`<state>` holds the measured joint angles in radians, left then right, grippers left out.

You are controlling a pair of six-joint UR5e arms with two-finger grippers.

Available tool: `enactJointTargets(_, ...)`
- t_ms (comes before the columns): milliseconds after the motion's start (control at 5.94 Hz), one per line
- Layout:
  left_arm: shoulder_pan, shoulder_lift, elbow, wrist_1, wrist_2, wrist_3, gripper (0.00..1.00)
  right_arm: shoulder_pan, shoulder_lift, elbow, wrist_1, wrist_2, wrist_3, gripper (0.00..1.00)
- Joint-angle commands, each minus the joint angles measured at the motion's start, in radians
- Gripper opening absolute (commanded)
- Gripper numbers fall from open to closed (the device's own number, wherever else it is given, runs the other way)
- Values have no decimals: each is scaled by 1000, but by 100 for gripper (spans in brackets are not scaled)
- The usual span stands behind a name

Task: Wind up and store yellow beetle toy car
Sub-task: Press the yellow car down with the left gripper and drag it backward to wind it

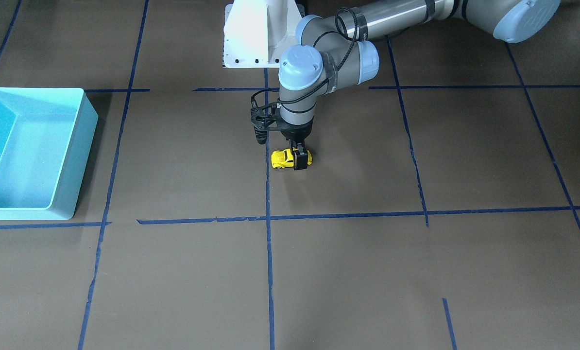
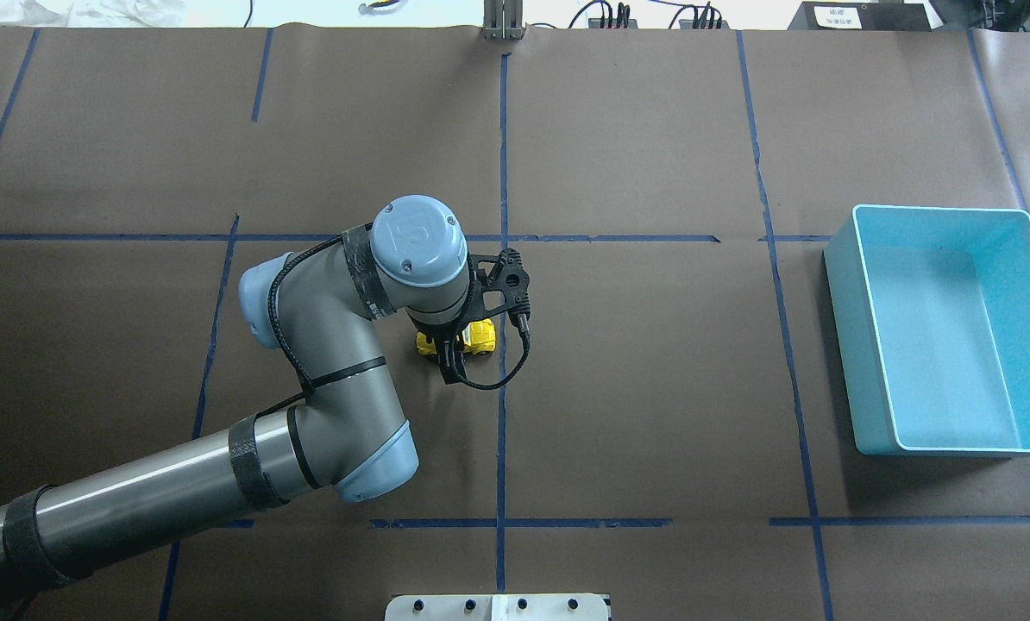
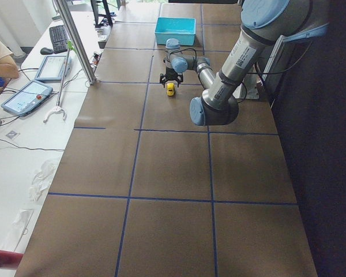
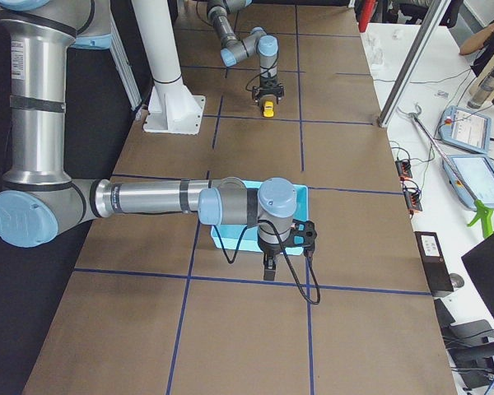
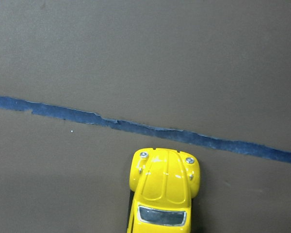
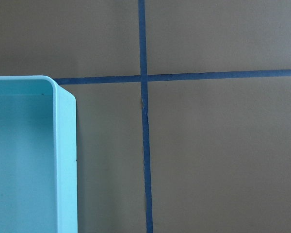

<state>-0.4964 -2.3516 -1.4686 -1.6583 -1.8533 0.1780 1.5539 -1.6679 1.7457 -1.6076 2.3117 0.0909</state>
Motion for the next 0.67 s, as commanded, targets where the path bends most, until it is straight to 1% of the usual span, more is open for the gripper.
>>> enactJointTargets(0, -5, 0, 22, -21, 2, 3, 100, 0, 0, 0, 0, 0, 1, 100)
enactJointTargets(168, -5, -2, 31, -27, 0, 1, 99, 0, -1, 0, 0, 0, 1, 100)
enactJointTargets(337, -4, -3, 33, -28, -1, 0, 65, 0, -1, 0, 0, 0, 1, 100)
enactJointTargets(505, -4, -8, 33, -26, -6, -3, 37, 0, -1, 0, 0, 0, 0, 100)
